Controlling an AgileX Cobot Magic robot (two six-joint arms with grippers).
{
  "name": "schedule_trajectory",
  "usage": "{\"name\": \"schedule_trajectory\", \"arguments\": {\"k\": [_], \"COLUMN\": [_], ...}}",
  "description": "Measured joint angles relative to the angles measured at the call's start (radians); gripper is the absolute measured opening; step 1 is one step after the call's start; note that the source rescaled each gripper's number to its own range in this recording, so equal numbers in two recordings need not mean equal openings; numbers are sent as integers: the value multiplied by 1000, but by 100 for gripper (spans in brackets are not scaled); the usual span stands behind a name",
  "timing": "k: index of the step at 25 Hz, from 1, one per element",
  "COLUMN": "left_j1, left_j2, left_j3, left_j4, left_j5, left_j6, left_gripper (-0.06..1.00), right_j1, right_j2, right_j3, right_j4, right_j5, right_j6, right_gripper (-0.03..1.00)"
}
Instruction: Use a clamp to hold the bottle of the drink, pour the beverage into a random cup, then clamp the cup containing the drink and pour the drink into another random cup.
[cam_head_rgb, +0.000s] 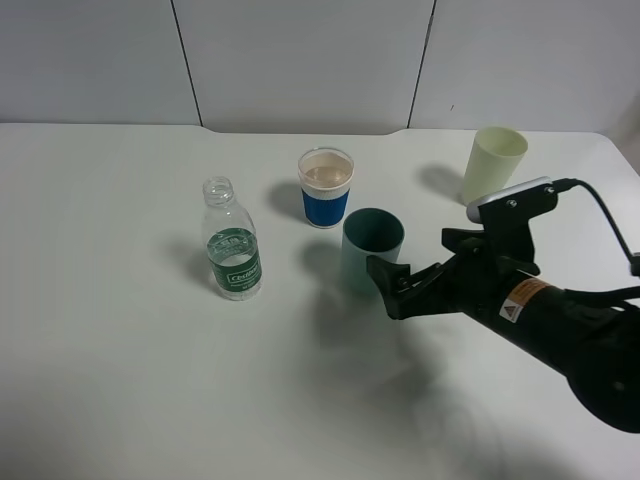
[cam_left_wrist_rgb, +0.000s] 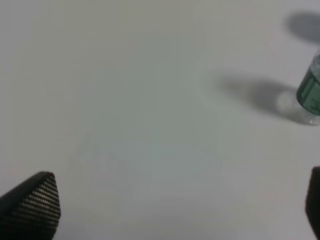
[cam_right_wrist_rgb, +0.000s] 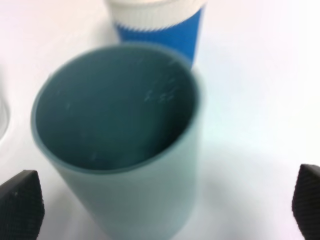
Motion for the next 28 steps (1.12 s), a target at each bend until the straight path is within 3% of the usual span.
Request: {"name": "schedule_trajectory", "arguments": {"k": [4, 13, 17, 20, 23, 25, 28], "left_j1": [0, 0, 0, 0, 0, 0, 0], "left_j2": [0, 0, 0, 0, 0, 0, 0], "left_j3": [0, 0, 0, 0, 0, 0, 0], "left_j4": [0, 0, 0, 0, 0, 0, 0], "left_j5": [0, 0, 0, 0, 0, 0, 0], "left_j6": [-1, 0, 0, 0, 0, 0, 0], "left_gripper": [100, 100, 100, 100, 100, 100, 100], "right_j1": [0, -32, -150, -220, -412, -450, -545], "right_j2": [-155, -472, -550, -581, -619, -620, -629], "right_j3": [51, -11, -116, -172, -299, -318, -375], "right_j4": [54, 170, 119, 67, -47, -65, -106], "right_j5": [46, 352, 516, 582, 737, 769, 898], "right_j6": [-42, -289, -331, -334, -308, -307, -294], "right_gripper": [100, 100, 100, 100, 100, 100, 100]}}
